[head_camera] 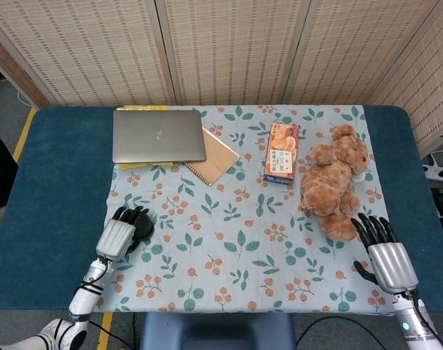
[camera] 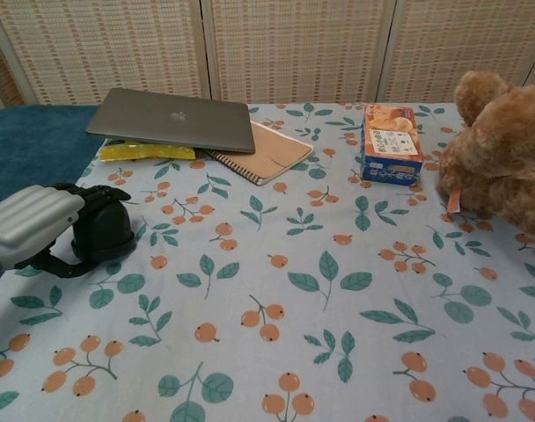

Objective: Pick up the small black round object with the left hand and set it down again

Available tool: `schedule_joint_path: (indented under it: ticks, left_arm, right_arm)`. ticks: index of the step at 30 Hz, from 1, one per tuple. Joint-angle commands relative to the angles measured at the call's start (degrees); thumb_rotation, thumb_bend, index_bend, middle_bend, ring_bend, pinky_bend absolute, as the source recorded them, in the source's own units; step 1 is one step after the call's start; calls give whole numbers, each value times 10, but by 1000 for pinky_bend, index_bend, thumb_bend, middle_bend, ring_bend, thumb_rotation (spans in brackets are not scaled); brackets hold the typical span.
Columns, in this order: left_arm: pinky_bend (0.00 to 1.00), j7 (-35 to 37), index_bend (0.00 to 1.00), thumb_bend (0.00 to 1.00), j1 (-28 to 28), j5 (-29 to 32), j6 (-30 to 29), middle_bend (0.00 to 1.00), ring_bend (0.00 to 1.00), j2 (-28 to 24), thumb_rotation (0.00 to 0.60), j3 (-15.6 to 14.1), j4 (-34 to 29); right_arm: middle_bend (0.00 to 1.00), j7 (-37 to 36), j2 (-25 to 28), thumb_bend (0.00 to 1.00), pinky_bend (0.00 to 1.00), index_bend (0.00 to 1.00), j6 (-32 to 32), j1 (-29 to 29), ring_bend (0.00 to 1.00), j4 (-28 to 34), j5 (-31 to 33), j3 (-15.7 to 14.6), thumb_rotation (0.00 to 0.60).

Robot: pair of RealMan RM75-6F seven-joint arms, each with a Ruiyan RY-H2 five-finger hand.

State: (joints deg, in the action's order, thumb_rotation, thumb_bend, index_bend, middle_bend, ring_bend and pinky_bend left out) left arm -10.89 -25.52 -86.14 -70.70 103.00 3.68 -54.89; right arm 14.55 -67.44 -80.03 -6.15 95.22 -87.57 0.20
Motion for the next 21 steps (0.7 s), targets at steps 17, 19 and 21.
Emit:
schedule_joint_path:
  ticks: [17,19,21]
  left_arm:
    - [471,776,504,798,41,202,168,539,446,-208,600,159,-368]
    - [471,905,502,811,40,240,271,536,440,-269,600,197,-404]
    - [475,1036,498,835,43,254,369,527,431,-305,600,237,-414]
  right_arm:
    - [0,5,-1,175,0,0,4,-1,0,3,-4,-5,600]
    - [0,6,-1,175,0,0,5,-2,0,2,-4,-5,600]
    - [0,8,-3,175,0,0,8,-3,0,2,-3,-5,600]
